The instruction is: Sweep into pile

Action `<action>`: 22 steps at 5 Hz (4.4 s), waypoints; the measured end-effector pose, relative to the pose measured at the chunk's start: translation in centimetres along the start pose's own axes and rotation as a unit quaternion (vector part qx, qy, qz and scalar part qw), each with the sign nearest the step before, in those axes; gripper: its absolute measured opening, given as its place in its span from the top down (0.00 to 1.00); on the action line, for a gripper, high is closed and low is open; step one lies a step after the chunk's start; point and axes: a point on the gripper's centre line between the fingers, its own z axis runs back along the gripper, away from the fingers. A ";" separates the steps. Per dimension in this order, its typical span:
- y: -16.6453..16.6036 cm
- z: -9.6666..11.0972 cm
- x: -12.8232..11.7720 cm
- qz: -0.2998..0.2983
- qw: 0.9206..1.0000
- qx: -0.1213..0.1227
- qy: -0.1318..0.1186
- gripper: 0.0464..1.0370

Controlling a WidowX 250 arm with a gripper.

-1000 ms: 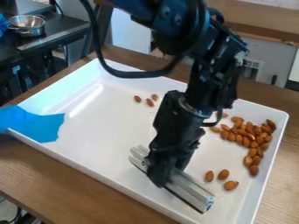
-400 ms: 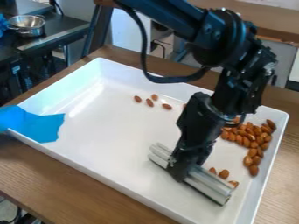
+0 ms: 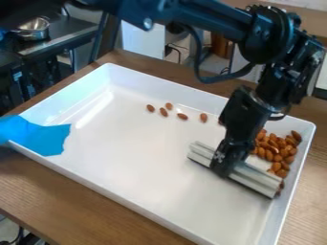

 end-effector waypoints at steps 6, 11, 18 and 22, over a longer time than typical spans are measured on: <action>3.6 7.0 14.6 -0.166 0.981 -0.093 0.022 0.66; 2.1 -2.5 22.9 -0.479 0.844 0.003 -0.241 0.66; -1.9 -4.1 17.8 -0.596 0.787 -0.105 -0.121 0.66; -2.8 -0.3 5.3 -0.651 0.741 -0.159 -0.039 0.66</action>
